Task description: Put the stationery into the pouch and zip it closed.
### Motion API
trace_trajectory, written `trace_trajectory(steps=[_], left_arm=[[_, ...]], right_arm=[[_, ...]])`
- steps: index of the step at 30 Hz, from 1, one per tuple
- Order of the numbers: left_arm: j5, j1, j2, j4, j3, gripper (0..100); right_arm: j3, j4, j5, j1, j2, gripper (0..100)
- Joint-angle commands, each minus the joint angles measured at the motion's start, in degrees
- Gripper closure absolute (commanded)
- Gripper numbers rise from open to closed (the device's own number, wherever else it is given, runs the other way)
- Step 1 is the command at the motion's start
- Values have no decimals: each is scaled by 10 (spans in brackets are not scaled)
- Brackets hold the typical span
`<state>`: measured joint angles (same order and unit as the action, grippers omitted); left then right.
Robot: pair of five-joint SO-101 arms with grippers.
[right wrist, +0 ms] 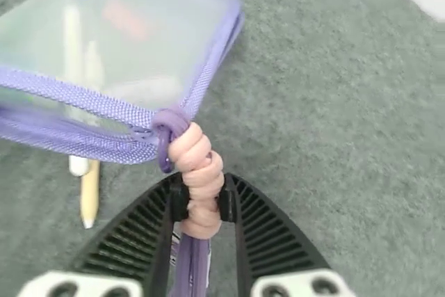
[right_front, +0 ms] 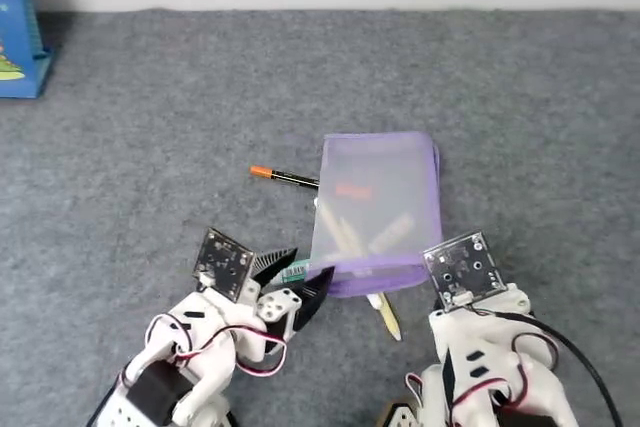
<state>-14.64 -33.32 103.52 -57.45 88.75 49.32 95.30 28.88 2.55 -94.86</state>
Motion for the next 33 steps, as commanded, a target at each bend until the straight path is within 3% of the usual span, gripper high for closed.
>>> trace_trajectory(steps=[1, 10, 14, 17, 24, 33], left_arm=[[6, -2, 6, 13, 9, 816], [29, -7, 7, -44, -22, 812], [30, -58, 7, -97, -34, 812], [29, -66, 6, -69, -23, 812], [29, 34, 6, 3, 7, 812], [59, 48, 6, 67, 77, 816]], right_arm=[[-8, 5, -9, -15, -1, 991], [-8, 0, -9, -19, -57, 991], [-7, -7, -9, -19, -59, 991], [-7, -10, -9, -19, -64, 991], [-8, -5, -9, -19, -65, 991], [-9, -6, -9, -19, -65, 991]])
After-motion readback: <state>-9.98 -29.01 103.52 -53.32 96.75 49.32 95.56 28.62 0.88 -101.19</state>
